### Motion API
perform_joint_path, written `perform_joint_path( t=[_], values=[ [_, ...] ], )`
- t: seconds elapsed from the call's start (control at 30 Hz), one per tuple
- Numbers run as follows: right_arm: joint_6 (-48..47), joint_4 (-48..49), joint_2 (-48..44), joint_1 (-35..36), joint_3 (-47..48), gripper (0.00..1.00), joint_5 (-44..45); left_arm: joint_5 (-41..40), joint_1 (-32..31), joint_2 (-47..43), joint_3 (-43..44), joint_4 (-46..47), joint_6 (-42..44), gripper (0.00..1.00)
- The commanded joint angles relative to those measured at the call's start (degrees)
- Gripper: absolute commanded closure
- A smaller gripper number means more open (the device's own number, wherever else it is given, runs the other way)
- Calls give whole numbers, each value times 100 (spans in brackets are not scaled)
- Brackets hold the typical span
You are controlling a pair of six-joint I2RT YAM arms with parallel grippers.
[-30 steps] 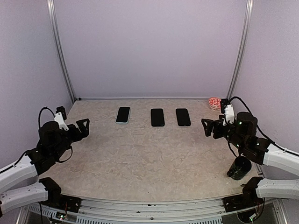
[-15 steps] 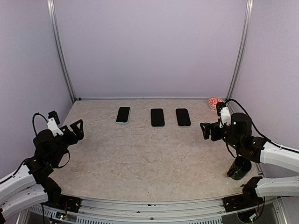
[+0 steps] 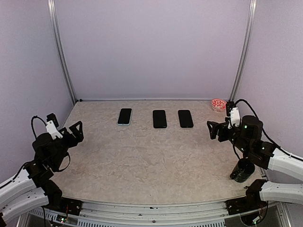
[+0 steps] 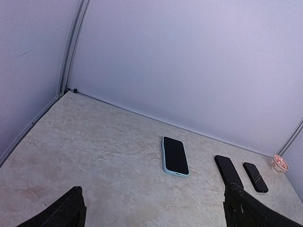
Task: Put the phone into the phone case
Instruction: Reset both arms
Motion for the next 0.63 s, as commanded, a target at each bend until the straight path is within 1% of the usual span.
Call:
perform_joint_path(
  t=[0.0, 0.2, 0.6],
  values=[
    [0, 39, -231, -47, -207, 0, 109, -169, -64, -154, -123, -109, 36, 1],
    [26, 16, -287, -58, -244, 0, 132, -202, -82, -339, -150, -226, 75, 1],
    [26, 6, -207, -49, -230, 0, 45, -185, -87, -307, -176, -231, -11, 1]
  ],
)
